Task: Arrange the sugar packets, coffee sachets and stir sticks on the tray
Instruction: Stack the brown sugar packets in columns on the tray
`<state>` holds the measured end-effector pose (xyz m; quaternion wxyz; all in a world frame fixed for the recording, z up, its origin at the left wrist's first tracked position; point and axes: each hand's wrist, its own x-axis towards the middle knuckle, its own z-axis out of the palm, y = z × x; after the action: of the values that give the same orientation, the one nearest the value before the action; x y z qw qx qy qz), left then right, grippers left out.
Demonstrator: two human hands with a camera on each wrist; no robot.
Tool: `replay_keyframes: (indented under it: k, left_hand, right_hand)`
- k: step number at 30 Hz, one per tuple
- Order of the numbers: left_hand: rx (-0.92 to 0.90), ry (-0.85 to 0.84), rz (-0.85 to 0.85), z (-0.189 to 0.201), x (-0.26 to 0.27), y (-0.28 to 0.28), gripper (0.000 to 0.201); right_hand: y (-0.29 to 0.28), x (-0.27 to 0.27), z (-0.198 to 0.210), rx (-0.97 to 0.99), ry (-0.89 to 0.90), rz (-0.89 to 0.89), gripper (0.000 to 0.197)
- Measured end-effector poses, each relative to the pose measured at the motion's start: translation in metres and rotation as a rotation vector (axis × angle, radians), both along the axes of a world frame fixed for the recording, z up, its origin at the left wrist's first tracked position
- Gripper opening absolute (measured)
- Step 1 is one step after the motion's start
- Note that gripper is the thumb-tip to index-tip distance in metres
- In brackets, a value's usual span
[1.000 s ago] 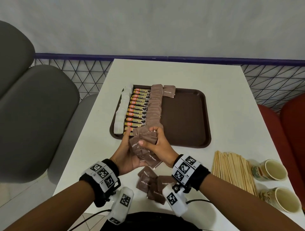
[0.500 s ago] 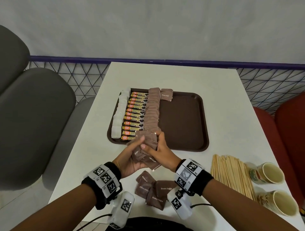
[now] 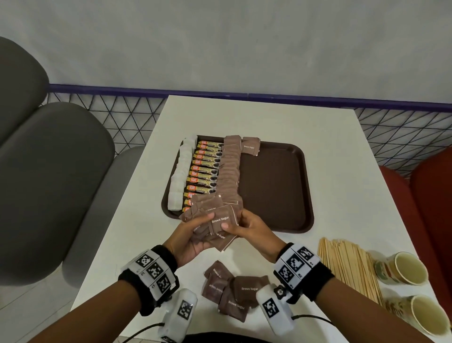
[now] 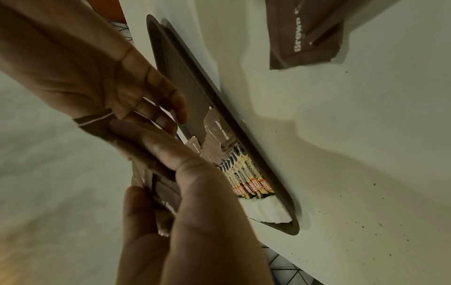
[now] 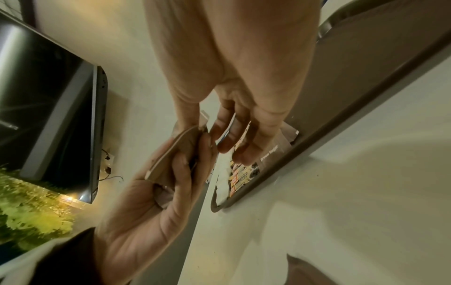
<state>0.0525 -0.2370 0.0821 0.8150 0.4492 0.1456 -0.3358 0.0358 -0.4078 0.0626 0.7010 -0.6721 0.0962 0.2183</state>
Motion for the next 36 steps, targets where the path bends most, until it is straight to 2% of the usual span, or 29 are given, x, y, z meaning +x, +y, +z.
replay_keyframes:
  k: [2, 4, 8, 11, 15, 19, 25, 31, 33, 35, 36]
  left_hand:
    - [0.001, 0.004, -0.001, 0.000, 0.001, 0.002, 0.042]
    - [0.007, 0.013, -0.003, -0.001, 0.002, 0.003, 0.044]
    - [0.023, 0.046, 0.015, -0.001, 0.006, 0.005, 0.047]
    - [0.040, 0.059, 0.034, -0.002, 0.011, 0.004, 0.049]
    - [0.031, 0.084, 0.031, -0.006, 0.020, 0.008, 0.050]
    - [-0.018, 0.119, 0.021, -0.009, 0.028, 0.015, 0.043]
    - [-0.006, 0.170, 0.058, -0.016, 0.043, 0.026, 0.042]
    - [0.034, 0.176, 0.047, -0.016, 0.055, 0.036, 0.036]
    - [0.012, 0.190, 0.061, -0.016, 0.058, 0.040, 0.034]
    - [-0.019, 0.212, 0.064, -0.017, 0.062, 0.043, 0.037]
    - [-0.028, 0.221, 0.058, -0.018, 0.063, 0.045, 0.042]
  right_hand:
    - [-0.003, 0.002, -0.001, 0.015, -0.025, -0.032, 0.030]
    - [-0.005, 0.004, 0.000, 0.016, -0.055, -0.065, 0.016]
    - [-0.010, 0.010, 0.002, 0.047, -0.082, -0.121, 0.013]
    - [-0.017, 0.016, 0.003, 0.075, -0.071, -0.143, 0.021]
    - [-0.036, 0.027, 0.005, -0.045, -0.067, -0.170, 0.018]
    - [-0.062, 0.058, 0.002, -0.154, -0.074, -0.392, 0.010]
    - [-0.089, 0.145, -0.025, -0.336, -0.042, -0.636, 0.014]
    - [-0.085, 0.205, -0.038, -0.553, 0.000, -0.584, 0.030]
    - [-0.081, 0.214, -0.045, -0.593, 0.016, -0.561, 0.025]
    - [-0.078, 0.220, -0.053, -0.653, 0.032, -0.527, 0.011]
    - [-0.078, 0.224, -0.058, -0.674, 0.037, -0.520, 0.013]
